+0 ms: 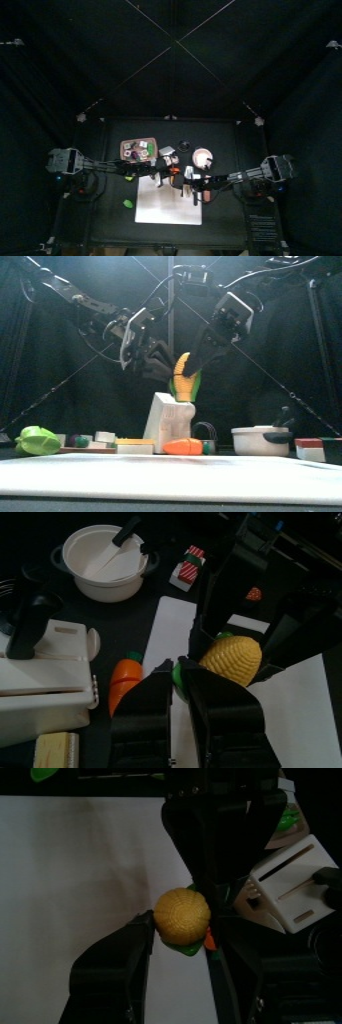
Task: Remove corn husk
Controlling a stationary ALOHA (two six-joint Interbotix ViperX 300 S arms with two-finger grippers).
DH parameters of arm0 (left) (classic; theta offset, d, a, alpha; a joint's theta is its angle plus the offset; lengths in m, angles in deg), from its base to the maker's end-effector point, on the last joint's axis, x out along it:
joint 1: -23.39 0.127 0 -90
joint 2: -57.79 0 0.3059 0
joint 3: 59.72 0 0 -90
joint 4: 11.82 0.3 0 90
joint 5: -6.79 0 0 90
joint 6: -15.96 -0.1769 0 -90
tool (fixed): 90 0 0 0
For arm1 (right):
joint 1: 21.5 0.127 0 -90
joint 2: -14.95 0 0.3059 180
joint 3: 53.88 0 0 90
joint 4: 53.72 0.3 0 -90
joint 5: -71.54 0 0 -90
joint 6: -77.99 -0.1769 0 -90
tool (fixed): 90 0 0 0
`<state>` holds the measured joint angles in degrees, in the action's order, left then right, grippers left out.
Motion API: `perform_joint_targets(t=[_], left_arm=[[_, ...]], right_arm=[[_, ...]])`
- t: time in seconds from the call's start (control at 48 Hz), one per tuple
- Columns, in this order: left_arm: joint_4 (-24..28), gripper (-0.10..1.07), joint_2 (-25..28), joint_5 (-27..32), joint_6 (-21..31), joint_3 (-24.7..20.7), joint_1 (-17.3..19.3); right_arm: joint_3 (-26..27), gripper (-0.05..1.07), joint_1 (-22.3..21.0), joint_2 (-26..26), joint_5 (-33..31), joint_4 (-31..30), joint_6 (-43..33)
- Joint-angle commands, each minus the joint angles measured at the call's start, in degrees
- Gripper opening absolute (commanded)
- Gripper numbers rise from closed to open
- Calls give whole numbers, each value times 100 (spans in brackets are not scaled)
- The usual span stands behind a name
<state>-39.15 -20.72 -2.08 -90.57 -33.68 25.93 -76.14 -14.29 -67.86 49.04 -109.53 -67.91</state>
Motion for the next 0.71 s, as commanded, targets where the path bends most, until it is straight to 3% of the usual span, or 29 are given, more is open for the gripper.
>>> perform_joint_targets(t=[0.0,0.688], left_arm=[[0,37,-114,-18,-18,-26,18],[-9,37,-659,-26,-9,527,176]], right_arm=[[149,56,26,-158,18,-26,-18],[149,51,176,-202,18,-18,-26]])
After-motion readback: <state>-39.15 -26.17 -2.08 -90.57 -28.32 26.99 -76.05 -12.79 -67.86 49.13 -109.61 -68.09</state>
